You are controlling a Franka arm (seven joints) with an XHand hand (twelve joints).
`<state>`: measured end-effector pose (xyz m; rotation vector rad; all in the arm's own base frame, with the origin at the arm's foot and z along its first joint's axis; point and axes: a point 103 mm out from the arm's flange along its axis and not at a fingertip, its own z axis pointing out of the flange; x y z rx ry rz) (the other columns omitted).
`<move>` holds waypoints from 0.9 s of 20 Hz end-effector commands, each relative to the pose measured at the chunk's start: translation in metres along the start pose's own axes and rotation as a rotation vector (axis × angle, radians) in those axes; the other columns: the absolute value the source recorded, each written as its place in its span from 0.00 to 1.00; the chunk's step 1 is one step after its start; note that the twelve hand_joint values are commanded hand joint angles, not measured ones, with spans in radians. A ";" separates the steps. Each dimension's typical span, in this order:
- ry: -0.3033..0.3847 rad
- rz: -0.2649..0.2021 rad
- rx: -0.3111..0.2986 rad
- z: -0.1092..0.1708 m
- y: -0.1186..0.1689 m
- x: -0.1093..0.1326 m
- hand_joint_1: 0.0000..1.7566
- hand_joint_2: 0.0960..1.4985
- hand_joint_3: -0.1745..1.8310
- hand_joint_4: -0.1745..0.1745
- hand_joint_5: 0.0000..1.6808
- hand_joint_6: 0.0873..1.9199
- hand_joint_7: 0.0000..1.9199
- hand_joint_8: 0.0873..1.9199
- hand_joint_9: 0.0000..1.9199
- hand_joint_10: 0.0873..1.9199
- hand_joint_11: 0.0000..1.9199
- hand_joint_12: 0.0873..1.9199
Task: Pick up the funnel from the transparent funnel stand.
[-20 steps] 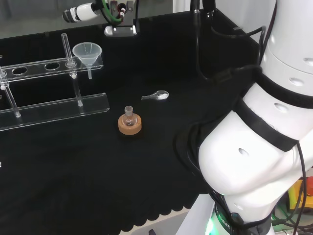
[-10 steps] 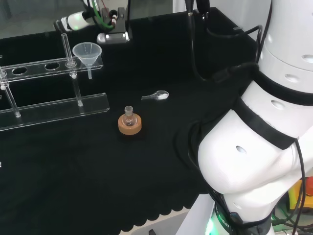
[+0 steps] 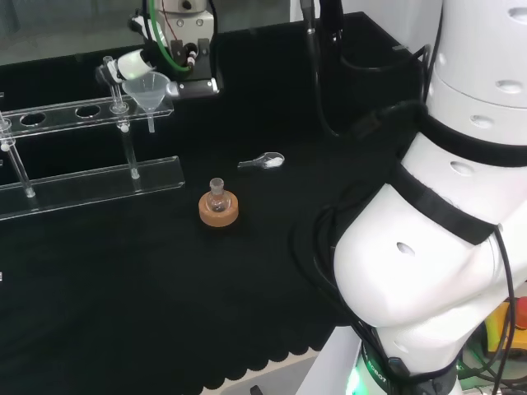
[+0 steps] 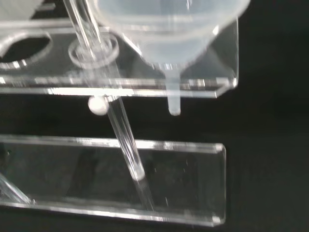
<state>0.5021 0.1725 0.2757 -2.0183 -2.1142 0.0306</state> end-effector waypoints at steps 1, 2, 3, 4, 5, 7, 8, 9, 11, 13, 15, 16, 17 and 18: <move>0.000 0.009 0.028 0.010 -0.002 -0.006 0.17 0.39 0.09 0.57 0.00 0.00 0.00 0.00 0.00 0.00 0.00 0.00; 0.003 0.010 0.029 0.011 -0.002 -0.006 0.17 0.39 0.08 0.58 0.00 0.00 0.00 0.00 0.00 0.00 0.00 0.00; 0.005 0.013 0.026 0.011 -0.002 -0.007 0.17 0.39 0.08 0.59 0.00 0.00 0.00 0.00 0.00 0.00 0.00 0.00; 0.008 0.016 0.029 0.012 -0.002 -0.008 0.18 0.38 0.08 0.60 0.00 0.00 0.00 0.00 0.00 0.00 0.00 0.00; 0.008 0.016 0.028 0.011 -0.002 -0.008 0.18 0.38 0.08 0.60 0.00 0.00 0.00 0.00 0.00 0.00 0.00 0.00; 0.007 0.012 0.031 0.011 -0.001 -0.009 0.18 0.38 0.08 0.60 0.00 0.00 0.00 0.00 0.00 0.00 0.00 0.00; 0.008 0.010 0.031 0.011 -0.001 -0.009 0.18 0.38 0.08 0.60 0.00 0.00 0.00 0.00 0.00 0.00 0.00 0.00; 0.006 0.008 0.033 0.011 0.000 -0.009 0.18 0.38 0.08 0.60 0.00 0.00 0.00 0.00 0.00 0.00 0.00 0.00; 0.004 0.003 0.032 0.012 0.003 -0.008 0.18 0.38 0.08 0.60 0.00 0.00 0.00 0.00 0.00 0.00 0.00 0.00; 0.005 0.000 0.033 0.013 0.006 -0.008 0.18 0.38 0.08 0.60 0.00 0.00 0.00 0.00 0.00 0.00 0.00 0.00; 0.005 -0.003 0.032 0.014 0.010 -0.008 0.18 0.38 0.08 0.59 0.00 0.00 0.00 0.00 0.00 0.00 0.00 0.00; 0.005 -0.003 0.035 0.014 0.013 -0.008 0.19 0.38 0.08 0.59 0.00 0.00 0.00 0.00 0.00 0.00 0.00 0.00; 0.003 -0.004 0.036 0.015 0.015 -0.008 0.19 0.38 0.08 0.59 0.00 0.00 0.00 0.00 0.00 0.00 0.00 0.00; 0.003 -0.003 0.039 0.015 0.017 -0.008 0.19 0.38 0.08 0.58 0.00 0.00 0.00 0.00 0.00 0.00 0.00 0.00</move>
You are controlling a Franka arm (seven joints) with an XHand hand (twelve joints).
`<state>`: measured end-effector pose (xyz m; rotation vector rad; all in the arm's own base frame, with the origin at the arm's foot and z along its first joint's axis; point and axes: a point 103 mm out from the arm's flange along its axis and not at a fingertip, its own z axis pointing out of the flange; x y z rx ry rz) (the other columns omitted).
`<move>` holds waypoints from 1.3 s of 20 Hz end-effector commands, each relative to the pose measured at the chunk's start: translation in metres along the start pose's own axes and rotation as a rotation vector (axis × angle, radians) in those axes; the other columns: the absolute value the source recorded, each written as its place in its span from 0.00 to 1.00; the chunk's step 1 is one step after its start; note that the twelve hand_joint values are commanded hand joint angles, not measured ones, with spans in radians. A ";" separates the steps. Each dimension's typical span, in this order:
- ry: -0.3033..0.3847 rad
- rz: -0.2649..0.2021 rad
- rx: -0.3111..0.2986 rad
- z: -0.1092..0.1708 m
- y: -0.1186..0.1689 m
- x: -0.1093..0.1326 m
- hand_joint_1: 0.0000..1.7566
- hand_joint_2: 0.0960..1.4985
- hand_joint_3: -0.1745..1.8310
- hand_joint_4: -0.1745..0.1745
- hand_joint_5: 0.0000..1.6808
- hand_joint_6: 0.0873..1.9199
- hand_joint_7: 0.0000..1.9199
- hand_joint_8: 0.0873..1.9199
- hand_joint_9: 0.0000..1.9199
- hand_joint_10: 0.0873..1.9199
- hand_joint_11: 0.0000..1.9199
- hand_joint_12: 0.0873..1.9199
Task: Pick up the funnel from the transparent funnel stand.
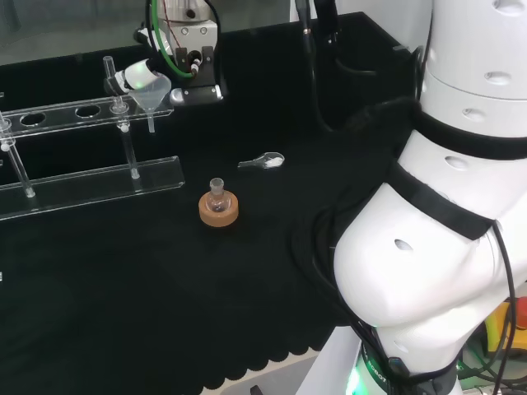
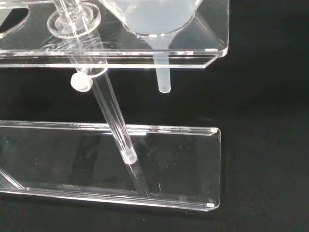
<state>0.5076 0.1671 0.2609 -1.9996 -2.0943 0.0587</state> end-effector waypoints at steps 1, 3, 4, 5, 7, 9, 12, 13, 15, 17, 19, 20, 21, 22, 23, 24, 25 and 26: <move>-0.004 -0.005 0.010 0.003 0.011 0.000 0.19 0.38 0.08 0.58 0.00 0.00 0.00 0.00 0.00 0.00 0.00 0.00; -0.007 -0.003 0.017 0.006 0.014 -0.002 0.19 0.38 0.08 0.57 0.00 0.00 0.00 0.00 0.00 0.00 0.00 0.00; -0.008 0.000 0.020 0.007 0.015 -0.004 0.19 0.38 0.08 0.57 0.00 0.00 0.00 0.00 0.00 0.00 0.00 0.00; -0.009 0.002 0.026 0.008 0.015 -0.005 0.20 0.38 0.08 0.57 0.00 0.00 0.00 0.00 0.00 0.00 0.00 0.00; -0.006 0.009 0.032 0.010 0.015 -0.008 0.20 0.38 0.08 0.56 0.00 0.00 0.00 0.00 0.00 0.00 0.00 0.00; -0.006 0.012 0.041 0.012 0.015 -0.011 0.20 0.38 0.08 0.55 0.00 0.00 0.00 0.00 0.00 0.00 0.00 0.00; -0.012 0.013 0.056 0.014 0.016 -0.013 0.20 0.38 0.08 0.52 0.00 0.00 0.00 0.00 0.00 0.00 0.00 0.00; -0.015 0.012 0.060 0.014 0.017 -0.014 0.20 0.38 0.08 0.51 0.00 0.00 0.00 0.00 0.00 0.00 0.00 0.00; -0.020 0.007 0.069 0.014 0.019 -0.013 0.20 0.38 0.08 0.49 0.00 0.00 0.00 0.00 0.00 0.00 0.00 0.00; -0.025 0.000 0.074 0.012 0.021 -0.012 0.20 0.38 0.09 0.48 0.00 0.00 0.00 0.00 0.00 0.00 0.00 0.00; -0.034 -0.009 0.079 0.010 0.022 -0.010 0.20 0.38 0.09 0.48 0.00 0.00 0.00 0.00 0.00 0.00 0.00 0.00; -0.037 -0.011 0.083 0.010 0.023 -0.009 0.20 0.38 0.09 0.47 0.00 0.00 0.00 0.00 0.00 0.00 0.00 0.00; -0.041 -0.012 0.087 0.010 0.024 -0.009 0.20 0.38 0.09 0.47 0.00 0.00 0.00 0.00 0.00 0.00 0.00 0.00; -0.044 -0.014 0.094 0.010 0.025 -0.009 0.20 0.38 0.09 0.47 0.00 0.00 0.00 0.00 0.00 0.00 0.00 0.00; -0.045 -0.015 0.102 0.010 0.026 -0.010 0.20 0.38 0.09 0.47 0.00 0.00 0.00 0.00 0.00 0.00 0.00 0.00; -0.047 -0.016 0.110 0.011 0.027 -0.010 0.20 0.39 0.09 0.46 0.00 0.00 0.00 0.00 0.00 0.00 0.00 0.00; -0.049 -0.016 0.118 0.012 0.027 -0.010 0.20 0.39 0.09 0.46 0.00 0.00 0.00 0.00 0.00 0.00 0.00 0.00; -0.052 -0.018 0.123 0.013 0.027 -0.010 0.20 0.39 0.09 0.46 0.00 0.00 0.00 0.00 0.00 0.00 0.00 0.00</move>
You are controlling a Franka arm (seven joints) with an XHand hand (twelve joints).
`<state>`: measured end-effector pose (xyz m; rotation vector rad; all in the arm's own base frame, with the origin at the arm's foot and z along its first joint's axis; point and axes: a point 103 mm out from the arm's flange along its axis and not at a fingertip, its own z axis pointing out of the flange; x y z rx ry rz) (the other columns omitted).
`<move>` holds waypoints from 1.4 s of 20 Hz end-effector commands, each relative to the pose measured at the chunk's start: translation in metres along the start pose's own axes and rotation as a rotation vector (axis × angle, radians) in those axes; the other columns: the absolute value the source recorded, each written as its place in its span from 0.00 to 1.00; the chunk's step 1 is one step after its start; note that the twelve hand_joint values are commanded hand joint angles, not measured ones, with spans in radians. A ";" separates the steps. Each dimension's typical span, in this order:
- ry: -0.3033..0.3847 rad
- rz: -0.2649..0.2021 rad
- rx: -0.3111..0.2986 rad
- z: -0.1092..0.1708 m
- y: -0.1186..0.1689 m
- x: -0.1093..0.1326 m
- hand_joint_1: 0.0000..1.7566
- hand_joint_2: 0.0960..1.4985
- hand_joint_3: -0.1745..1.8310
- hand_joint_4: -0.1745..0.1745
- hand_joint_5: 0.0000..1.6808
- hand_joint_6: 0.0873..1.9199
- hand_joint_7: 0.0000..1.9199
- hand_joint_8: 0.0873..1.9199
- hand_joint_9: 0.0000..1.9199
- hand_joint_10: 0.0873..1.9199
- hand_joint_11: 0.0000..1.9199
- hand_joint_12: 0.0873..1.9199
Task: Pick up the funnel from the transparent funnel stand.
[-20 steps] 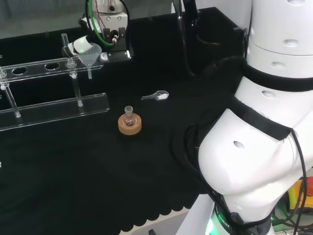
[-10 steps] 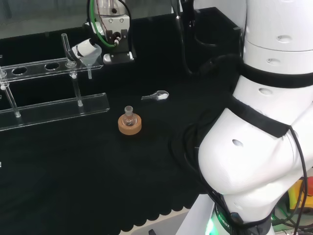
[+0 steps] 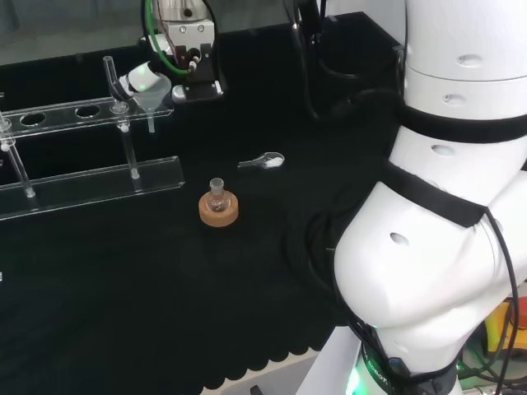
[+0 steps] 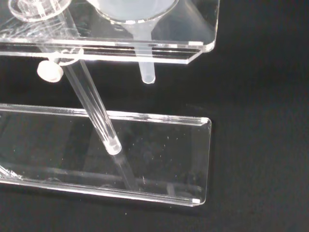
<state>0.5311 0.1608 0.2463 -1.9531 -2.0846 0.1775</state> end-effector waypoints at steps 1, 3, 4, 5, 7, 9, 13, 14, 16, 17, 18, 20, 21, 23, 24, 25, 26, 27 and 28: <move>-0.022 -0.010 0.044 0.005 0.002 -0.001 0.20 0.39 0.09 0.45 0.00 0.00 0.00 0.00 0.00 0.00 0.00 0.00; -0.023 -0.009 0.054 0.007 0.003 -0.001 0.20 0.39 0.09 0.45 0.00 0.00 0.00 0.00 0.00 0.00 0.00 0.00; -0.026 -0.008 0.057 0.008 0.003 -0.002 0.20 0.39 0.09 0.45 0.00 0.00 0.01 0.00 0.00 0.00 0.00 0.00; -0.025 -0.007 0.060 0.009 0.003 -0.002 0.20 0.39 0.09 0.45 0.00 0.00 0.01 0.00 0.00 0.00 0.00 0.00; -0.025 -0.005 0.061 0.009 0.002 -0.003 0.20 0.39 0.09 0.44 0.00 0.00 0.01 0.00 0.00 0.00 0.00 0.00; -0.024 -0.003 0.055 0.009 0.002 -0.004 0.20 0.39 0.09 0.44 0.00 0.00 0.01 0.00 0.00 0.00 0.00 0.00; -0.016 0.000 0.028 0.008 0.001 -0.004 0.20 0.39 0.09 0.42 0.00 0.00 0.03 0.00 0.00 0.00 0.00 0.00; -0.019 0.000 0.027 0.008 0.002 -0.004 0.21 0.40 0.09 0.41 0.00 0.00 0.04 0.00 0.00 0.00 0.00 0.00; -0.022 -0.001 0.026 0.008 0.002 -0.004 0.21 0.40 0.09 0.40 0.00 0.00 0.05 0.00 0.00 0.00 0.00 0.00; -0.025 -0.002 0.025 0.008 0.003 -0.003 0.21 0.40 0.09 0.39 0.00 0.00 0.06 0.00 0.00 0.00 0.00 0.00; -0.022 0.000 0.037 0.008 0.004 -0.003 0.22 0.40 0.09 0.39 0.00 0.00 0.06 0.00 0.00 0.00 0.00 0.00; -0.018 0.003 0.051 0.009 0.005 -0.003 0.22 0.40 0.09 0.39 0.00 0.00 0.07 0.00 0.01 0.00 0.01 0.00; -0.032 0.000 0.054 0.009 0.006 -0.002 0.22 0.40 0.09 0.38 0.00 0.00 0.07 0.00 0.02 0.00 0.01 0.00; -0.050 0.002 0.049 0.009 0.006 -0.001 0.22 0.40 0.09 0.38 0.00 0.00 0.08 0.00 0.02 0.00 0.01 0.00; -0.058 0.003 0.043 0.009 0.006 -0.001 0.22 0.41 0.09 0.38 0.00 0.00 0.08 0.00 0.03 0.00 0.02 0.00; -0.065 0.004 0.039 0.009 0.006 -0.001 0.22 0.41 0.09 0.38 0.00 0.00 0.09 0.00 0.04 0.00 0.02 0.00; -0.072 0.005 0.034 0.009 0.006 0.000 0.22 0.41 0.09 0.38 0.01 0.00 0.10 0.02 0.05 0.01 0.01 0.02; -0.078 0.006 0.030 0.009 0.006 0.000 0.22 0.41 0.09 0.38 0.02 0.00 0.10 0.04 0.06 0.04 0.01 0.08; -0.085 0.007 0.028 0.009 0.006 0.000 0.22 0.41 0.09 0.38 0.03 0.00 0.11 0.07 0.06 0.08 0.00 0.15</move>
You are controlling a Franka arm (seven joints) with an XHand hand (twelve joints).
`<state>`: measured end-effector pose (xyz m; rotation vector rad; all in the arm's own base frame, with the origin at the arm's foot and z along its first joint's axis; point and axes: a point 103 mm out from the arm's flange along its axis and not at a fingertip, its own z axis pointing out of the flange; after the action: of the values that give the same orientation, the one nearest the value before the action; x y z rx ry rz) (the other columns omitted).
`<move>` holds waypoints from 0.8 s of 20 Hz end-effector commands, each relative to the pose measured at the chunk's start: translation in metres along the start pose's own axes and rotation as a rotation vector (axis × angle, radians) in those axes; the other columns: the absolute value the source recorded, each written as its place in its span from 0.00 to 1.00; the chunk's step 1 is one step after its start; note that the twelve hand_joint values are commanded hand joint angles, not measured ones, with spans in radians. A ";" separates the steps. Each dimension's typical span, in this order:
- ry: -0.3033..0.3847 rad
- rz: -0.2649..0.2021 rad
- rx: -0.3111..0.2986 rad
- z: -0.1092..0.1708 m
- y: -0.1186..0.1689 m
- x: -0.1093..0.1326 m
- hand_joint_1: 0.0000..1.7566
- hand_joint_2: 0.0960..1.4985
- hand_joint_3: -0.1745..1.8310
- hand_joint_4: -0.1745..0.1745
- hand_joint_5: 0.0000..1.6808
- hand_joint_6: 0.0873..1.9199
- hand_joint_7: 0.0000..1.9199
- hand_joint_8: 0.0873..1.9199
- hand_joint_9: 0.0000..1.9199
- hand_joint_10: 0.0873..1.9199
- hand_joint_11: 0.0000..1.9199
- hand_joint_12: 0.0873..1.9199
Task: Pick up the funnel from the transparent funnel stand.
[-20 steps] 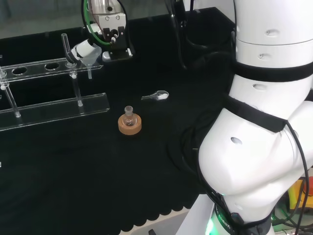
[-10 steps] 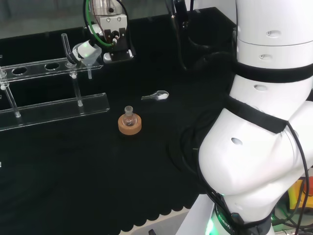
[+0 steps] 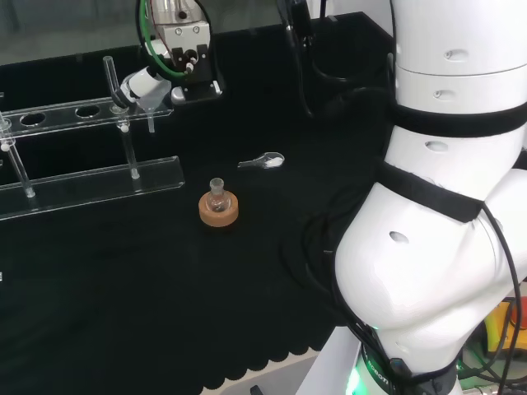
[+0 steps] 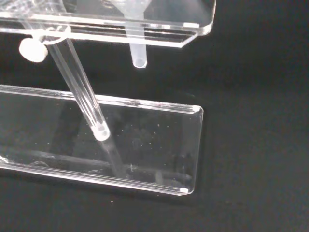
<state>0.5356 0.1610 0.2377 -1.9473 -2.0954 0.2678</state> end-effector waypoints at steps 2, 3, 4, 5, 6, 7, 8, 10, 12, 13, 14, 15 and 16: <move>-0.041 0.010 -0.018 0.002 -0.001 0.001 0.23 0.41 0.09 0.37 0.05 0.00 0.11 0.12 0.03 0.20 0.00 0.24; -0.045 0.011 -0.020 0.002 -0.001 0.001 0.23 0.41 0.09 0.37 0.07 0.00 0.11 0.14 0.02 0.26 0.00 0.27; -0.045 0.013 -0.021 0.002 -0.001 0.001 0.23 0.41 0.09 0.37 0.08 0.00 0.12 0.16 0.01 0.29 0.00 0.28; -0.051 0.015 -0.022 0.002 -0.001 0.001 0.23 0.41 0.09 0.37 0.10 0.00 0.13 0.18 0.01 0.32 0.00 0.30; -0.054 0.016 -0.023 0.002 -0.002 0.001 0.24 0.41 0.09 0.37 0.11 0.00 0.15 0.19 0.01 0.34 0.00 0.31; -0.057 0.017 -0.025 0.002 -0.002 0.001 0.24 0.41 0.09 0.38 0.12 0.00 0.16 0.20 0.02 0.35 0.00 0.32; -0.060 0.019 -0.029 0.002 -0.002 0.001 0.24 0.41 0.09 0.38 0.13 0.00 0.16 0.20 0.02 0.35 0.00 0.33; -0.066 0.022 -0.036 0.002 -0.002 0.001 0.25 0.41 0.09 0.39 0.15 0.00 0.18 0.21 0.02 0.36 0.00 0.35; -0.070 0.024 -0.040 0.001 -0.002 0.000 0.25 0.41 0.09 0.41 0.18 0.00 0.21 0.22 0.04 0.36 0.00 0.37; -0.073 0.024 -0.042 0.001 -0.002 0.000 0.25 0.41 0.09 0.42 0.19 0.00 0.22 0.22 0.05 0.36 0.00 0.38; -0.074 0.024 -0.043 0.001 -0.001 0.000 0.26 0.41 0.09 0.43 0.20 0.00 0.23 0.22 0.05 0.36 0.00 0.39; -0.074 0.024 -0.044 0.001 -0.001 0.000 0.26 0.41 0.09 0.44 0.22 0.00 0.24 0.23 0.06 0.36 0.00 0.39; -0.077 0.025 -0.048 0.000 -0.001 0.000 0.26 0.42 0.09 0.44 0.23 0.00 0.26 0.22 0.07 0.36 0.00 0.40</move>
<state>0.5341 0.1610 0.2372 -2.0159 -2.1404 0.3065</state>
